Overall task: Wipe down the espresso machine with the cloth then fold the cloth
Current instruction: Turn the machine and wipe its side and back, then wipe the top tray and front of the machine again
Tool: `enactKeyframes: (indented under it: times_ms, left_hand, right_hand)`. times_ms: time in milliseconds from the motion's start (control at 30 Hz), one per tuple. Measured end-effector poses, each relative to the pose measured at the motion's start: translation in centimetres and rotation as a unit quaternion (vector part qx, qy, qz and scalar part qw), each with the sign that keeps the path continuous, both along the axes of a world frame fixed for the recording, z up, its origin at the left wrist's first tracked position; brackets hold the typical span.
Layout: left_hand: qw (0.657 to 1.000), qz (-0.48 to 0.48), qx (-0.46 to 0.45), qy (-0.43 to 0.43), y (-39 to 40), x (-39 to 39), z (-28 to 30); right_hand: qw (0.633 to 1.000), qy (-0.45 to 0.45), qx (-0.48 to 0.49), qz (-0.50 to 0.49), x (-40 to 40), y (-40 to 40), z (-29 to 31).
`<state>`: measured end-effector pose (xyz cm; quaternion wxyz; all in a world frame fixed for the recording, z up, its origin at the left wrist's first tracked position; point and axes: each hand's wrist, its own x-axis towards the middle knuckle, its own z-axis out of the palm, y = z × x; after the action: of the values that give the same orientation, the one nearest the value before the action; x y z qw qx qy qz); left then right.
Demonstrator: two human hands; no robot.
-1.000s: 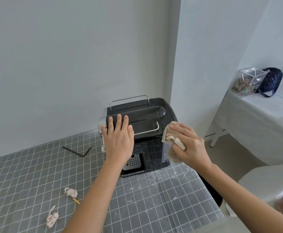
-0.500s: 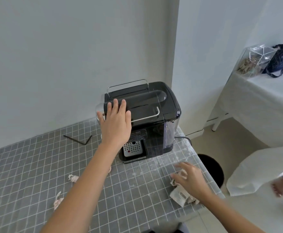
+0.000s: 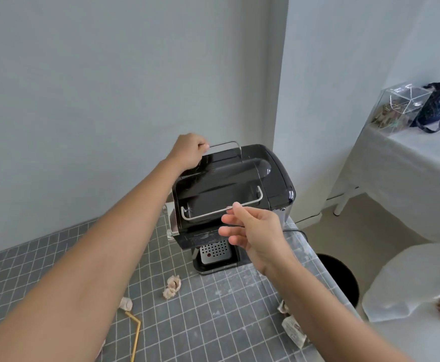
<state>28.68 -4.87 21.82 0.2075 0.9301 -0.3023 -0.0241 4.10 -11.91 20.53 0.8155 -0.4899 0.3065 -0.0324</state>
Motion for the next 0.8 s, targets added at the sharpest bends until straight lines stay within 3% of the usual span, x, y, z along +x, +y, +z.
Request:
enactKeyframes:
  times_ms: [267,400,500,667,800]
  left_hand:
    - [0.999,-0.030,0.008,0.032,-1.5,0.5,1.0]
    - [0.999,-0.001,0.015,0.042,-0.1,0.5,1.4]
    - [0.993,0.054,-0.024,0.106,1.9,0.3,1.5]
    - [0.923,0.159,-0.188,0.296,5.4,-2.8,2.2]
    - [0.860,0.208,-0.282,0.370,6.9,-5.8,2.0]
  right_hand:
    - [0.998,-0.008,0.037,-0.043,1.2,0.1,-0.2]
    - [0.999,-0.005,-0.009,-0.049,1.8,-2.0,0.1]
    - [0.996,0.006,-0.079,-0.033,2.9,-5.1,1.0]
    - [0.974,0.032,-0.220,0.040,6.9,-9.7,1.6]
    - [0.939,0.051,-0.327,0.096,10.5,-11.7,1.8]
